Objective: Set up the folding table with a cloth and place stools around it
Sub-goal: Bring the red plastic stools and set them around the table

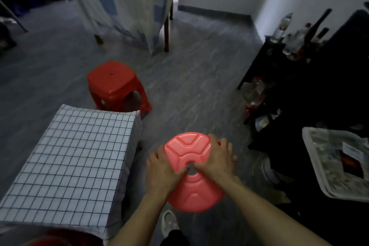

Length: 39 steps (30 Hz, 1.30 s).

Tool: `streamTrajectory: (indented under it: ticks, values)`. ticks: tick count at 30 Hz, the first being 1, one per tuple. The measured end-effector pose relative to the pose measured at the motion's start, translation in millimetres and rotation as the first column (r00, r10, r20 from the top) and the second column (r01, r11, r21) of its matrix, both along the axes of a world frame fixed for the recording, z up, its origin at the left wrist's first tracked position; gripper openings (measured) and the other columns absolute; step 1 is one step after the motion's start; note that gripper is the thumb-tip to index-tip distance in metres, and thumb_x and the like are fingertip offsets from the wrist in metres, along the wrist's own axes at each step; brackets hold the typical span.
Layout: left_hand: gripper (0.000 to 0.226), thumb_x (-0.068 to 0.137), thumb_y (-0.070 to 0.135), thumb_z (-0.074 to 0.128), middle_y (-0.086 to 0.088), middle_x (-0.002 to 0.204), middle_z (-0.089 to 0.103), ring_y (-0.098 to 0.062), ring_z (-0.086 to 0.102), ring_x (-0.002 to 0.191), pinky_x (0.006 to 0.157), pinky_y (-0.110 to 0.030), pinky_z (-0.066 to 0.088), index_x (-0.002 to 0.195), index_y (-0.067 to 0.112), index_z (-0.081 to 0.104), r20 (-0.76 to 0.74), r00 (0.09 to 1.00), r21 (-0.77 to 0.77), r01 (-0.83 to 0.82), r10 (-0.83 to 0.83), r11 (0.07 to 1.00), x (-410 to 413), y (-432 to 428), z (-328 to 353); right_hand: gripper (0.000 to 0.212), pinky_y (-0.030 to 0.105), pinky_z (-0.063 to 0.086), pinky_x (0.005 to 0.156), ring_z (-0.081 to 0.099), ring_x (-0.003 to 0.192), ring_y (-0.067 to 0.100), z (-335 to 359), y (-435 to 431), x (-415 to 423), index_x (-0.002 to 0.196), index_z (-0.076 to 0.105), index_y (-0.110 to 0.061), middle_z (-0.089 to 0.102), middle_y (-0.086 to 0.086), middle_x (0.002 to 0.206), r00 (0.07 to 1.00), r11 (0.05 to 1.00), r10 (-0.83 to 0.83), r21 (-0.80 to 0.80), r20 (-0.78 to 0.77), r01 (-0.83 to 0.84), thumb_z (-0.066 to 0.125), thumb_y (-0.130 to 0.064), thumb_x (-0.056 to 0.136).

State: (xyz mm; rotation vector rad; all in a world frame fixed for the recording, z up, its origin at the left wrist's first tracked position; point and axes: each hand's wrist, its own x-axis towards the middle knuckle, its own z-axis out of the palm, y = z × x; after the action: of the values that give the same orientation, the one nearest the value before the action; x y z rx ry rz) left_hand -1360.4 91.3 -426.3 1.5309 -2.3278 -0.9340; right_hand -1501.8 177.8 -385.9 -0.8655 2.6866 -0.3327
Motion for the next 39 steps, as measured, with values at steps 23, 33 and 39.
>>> streamTrajectory:
  ticks: [23,33,39]
  values:
    - [0.102,0.055,0.082,0.06,-0.009,0.119,0.048,-0.031,0.045,0.111,0.091,-0.043,0.04,0.13,0.016,0.038,0.21,0.835,0.093,-0.534,0.508,0.84,-78,-44,-346,0.106,0.048,0.039,0.093,0.039,0.119,0.028,-375,-133,-99,0.141,0.031,-0.036,0.043,0.002,0.126,0.856,0.856,0.492,0.088,0.159,-0.509,0.079,-0.063,0.051]
    - [0.101,0.054,0.074,0.073,-0.01,0.125,0.045,-0.033,0.042,0.115,0.092,-0.043,0.038,0.129,0.016,0.037,0.264,0.776,0.111,-0.614,0.572,0.781,-58,-46,-523,0.107,0.048,0.039,0.101,0.042,0.124,0.031,-557,-144,-76,0.145,0.028,-0.031,0.044,0.008,0.132,0.794,0.804,0.561,0.074,0.232,-0.59,0.079,-0.062,0.057]
    - [0.103,0.053,0.073,0.075,-0.011,0.125,0.043,-0.034,0.042,0.116,0.09,-0.047,0.043,0.131,0.019,0.034,0.268,0.765,0.108,-0.628,0.586,0.771,-55,-49,-580,0.107,0.047,0.04,0.1,0.044,0.122,0.031,-612,-149,-75,0.144,0.028,-0.029,0.047,0.007,0.13,0.774,0.783,0.587,0.076,0.238,-0.618,0.08,-0.059,0.056]
